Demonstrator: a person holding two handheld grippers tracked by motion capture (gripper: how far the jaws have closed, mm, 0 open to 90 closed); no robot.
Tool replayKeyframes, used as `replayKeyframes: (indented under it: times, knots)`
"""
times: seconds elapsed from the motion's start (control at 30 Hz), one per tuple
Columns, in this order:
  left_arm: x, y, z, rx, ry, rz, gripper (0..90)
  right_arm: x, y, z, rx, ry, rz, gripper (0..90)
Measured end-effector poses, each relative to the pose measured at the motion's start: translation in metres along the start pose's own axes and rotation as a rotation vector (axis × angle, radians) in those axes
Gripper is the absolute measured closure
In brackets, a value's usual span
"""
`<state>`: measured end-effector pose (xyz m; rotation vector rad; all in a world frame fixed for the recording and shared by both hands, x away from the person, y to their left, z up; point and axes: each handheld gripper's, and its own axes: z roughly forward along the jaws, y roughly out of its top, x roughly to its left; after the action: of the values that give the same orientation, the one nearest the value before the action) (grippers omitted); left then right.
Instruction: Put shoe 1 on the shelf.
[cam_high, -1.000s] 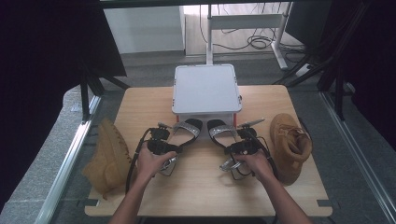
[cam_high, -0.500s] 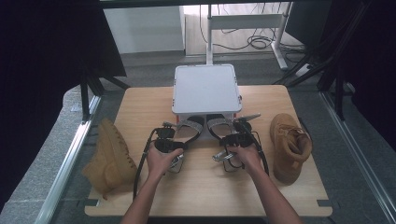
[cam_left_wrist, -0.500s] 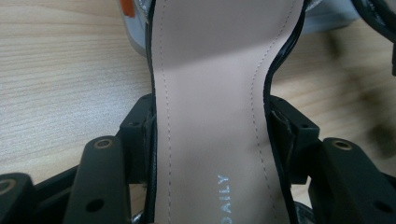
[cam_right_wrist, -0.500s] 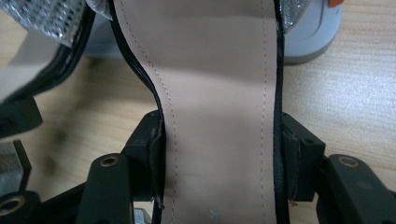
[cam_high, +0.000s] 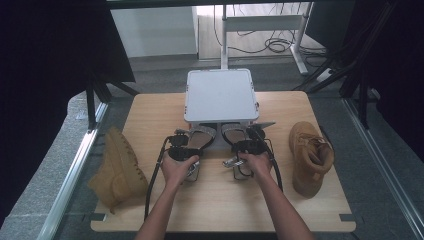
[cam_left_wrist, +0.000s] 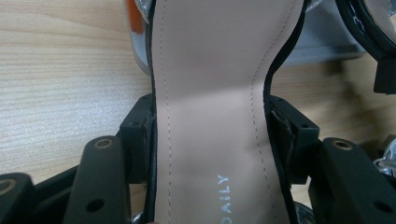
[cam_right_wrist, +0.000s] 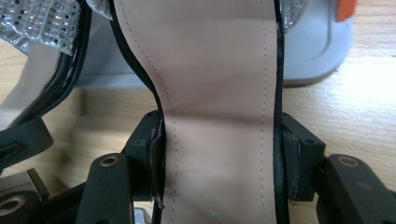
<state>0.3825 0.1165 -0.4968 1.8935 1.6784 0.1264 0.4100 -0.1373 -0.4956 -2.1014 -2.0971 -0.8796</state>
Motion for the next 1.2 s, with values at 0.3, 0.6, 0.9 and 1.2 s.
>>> replayKeyframes:
  times: [0.3,0.6,0.9,1.2]
  knots:
    - [-0.005,-0.004,0.013,-0.001,0.037,0.001,41.9,0.008,0.001,0.010,-0.013,-0.067,-0.026,42.1]
    - [-0.009,-0.004,0.016,-0.008,0.035,-0.013,37.3,0.009,0.002,0.017,-0.004,-0.106,-0.037,39.8]
    - [-0.007,-0.006,-0.002,-0.090,0.004,-0.016,26.2,0.003,0.003,-0.001,-0.040,-0.076,-0.060,31.0]
    - [0.004,-0.013,-0.024,-0.123,-0.054,0.034,26.2,-0.007,-0.003,-0.029,-0.110,0.011,-0.090,29.0]
